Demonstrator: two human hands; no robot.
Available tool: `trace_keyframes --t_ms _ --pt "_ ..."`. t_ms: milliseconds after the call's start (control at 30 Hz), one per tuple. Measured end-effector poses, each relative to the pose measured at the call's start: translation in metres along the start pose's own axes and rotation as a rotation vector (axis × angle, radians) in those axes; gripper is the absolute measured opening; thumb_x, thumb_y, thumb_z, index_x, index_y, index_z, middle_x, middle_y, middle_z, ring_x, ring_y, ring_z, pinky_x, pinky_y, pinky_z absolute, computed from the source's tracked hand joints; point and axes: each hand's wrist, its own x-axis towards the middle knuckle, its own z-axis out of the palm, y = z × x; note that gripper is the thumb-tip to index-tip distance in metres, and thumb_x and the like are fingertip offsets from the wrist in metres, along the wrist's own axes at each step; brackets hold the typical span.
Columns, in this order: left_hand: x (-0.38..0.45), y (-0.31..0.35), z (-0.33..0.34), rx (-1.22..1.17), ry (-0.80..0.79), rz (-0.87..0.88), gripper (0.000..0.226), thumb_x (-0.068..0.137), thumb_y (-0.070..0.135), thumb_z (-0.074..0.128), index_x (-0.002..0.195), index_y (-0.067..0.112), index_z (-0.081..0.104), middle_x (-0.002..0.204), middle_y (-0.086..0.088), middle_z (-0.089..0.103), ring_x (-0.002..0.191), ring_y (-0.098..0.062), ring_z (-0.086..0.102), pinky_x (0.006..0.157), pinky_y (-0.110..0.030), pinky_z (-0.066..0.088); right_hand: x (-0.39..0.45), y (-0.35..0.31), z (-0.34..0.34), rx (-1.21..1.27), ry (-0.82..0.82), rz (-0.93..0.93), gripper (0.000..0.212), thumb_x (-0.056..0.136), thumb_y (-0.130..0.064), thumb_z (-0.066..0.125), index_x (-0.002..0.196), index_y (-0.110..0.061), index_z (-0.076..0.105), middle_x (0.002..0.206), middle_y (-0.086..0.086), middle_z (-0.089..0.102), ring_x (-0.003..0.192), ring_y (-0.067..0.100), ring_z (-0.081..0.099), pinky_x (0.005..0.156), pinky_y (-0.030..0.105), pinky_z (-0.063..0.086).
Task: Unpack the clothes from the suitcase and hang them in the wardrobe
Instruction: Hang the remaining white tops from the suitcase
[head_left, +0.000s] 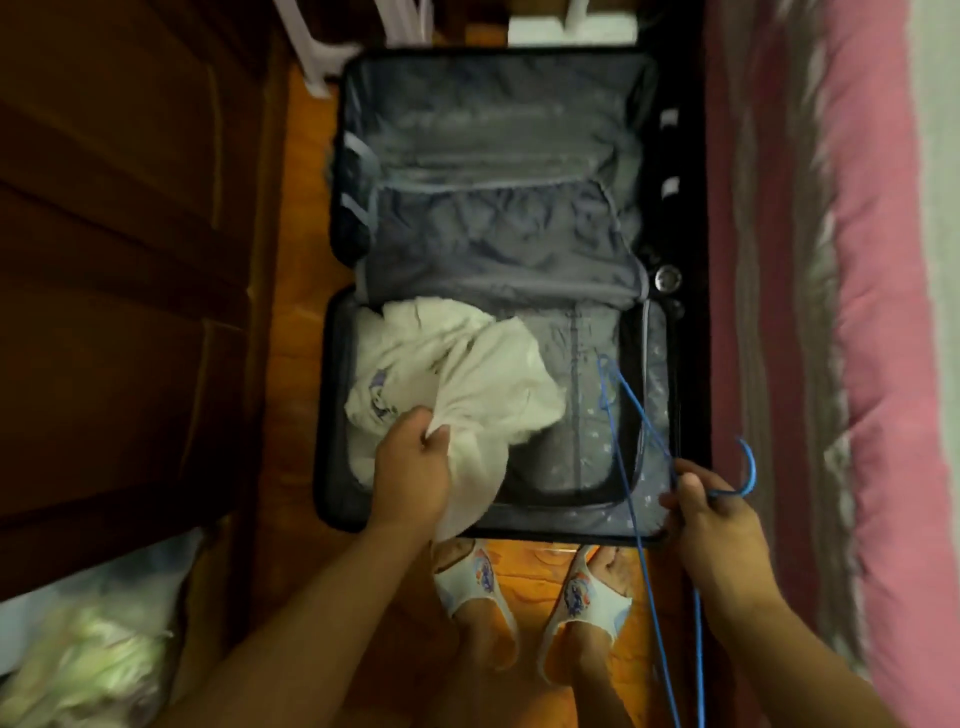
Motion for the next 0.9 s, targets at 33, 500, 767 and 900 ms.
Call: trace_keyframes --t_ms 33,500,767,900 --pt "-0.013 0.028 -0.023 -0.028 0.011 0.005 0.014 0.101 0.018 0.055 0.101 0.006 0.063 0.1 -0.007 0.062 0.095 -0.022 0.058 0.085 -0.036 0.046 -0.012 -0.017 -0.011 0.007 -0.017 -0.023 0.026 0.106 -0.025 0.044 0.121 -0.02 0.064 0.091 0.003 0.07 0.074 0.016 0.063 0.064 0.029 0.045" --pt "-0.273 0.337 -0.36 -0.278 0.089 0.391 0.015 0.101 0.022 0.05 0.1 0.015 0.063 0.098 -0.01 0.064 0.088 -0.027 0.06 0.075 -0.041 0.049 -0.188 -0.224 -0.148 -0.207 -0.405 -0.426 0.05 0.088 -0.012 0.074 0.135 -0.01 0.058 0.114 0.009 0.069 0.1 0.021 0.065 0.077 0.022 0.049" --pt "-0.383 0.412 -0.477 -0.103 -0.128 0.667 0.017 0.1 0.006 0.052 0.088 0.01 0.062 0.075 0.003 0.06 0.066 -0.007 0.056 0.058 -0.016 0.046 -0.289 -0.355 -0.147 -0.077 -0.622 -0.793 0.093 0.083 -0.013 0.081 0.156 -0.032 0.026 0.146 -0.016 0.037 0.133 0.007 0.041 0.084 0.005 0.038" --pt "-0.394 0.393 -0.504 -0.071 -0.178 0.685 0.011 0.098 0.009 0.058 0.089 0.009 0.065 0.078 0.005 0.062 0.071 -0.006 0.057 0.062 -0.015 0.046 -0.319 -0.382 -0.133 -0.182 -0.565 -0.966 0.028 0.09 -0.032 0.069 0.104 -0.008 0.073 0.086 0.005 0.066 0.078 0.008 0.054 0.069 0.022 0.046"
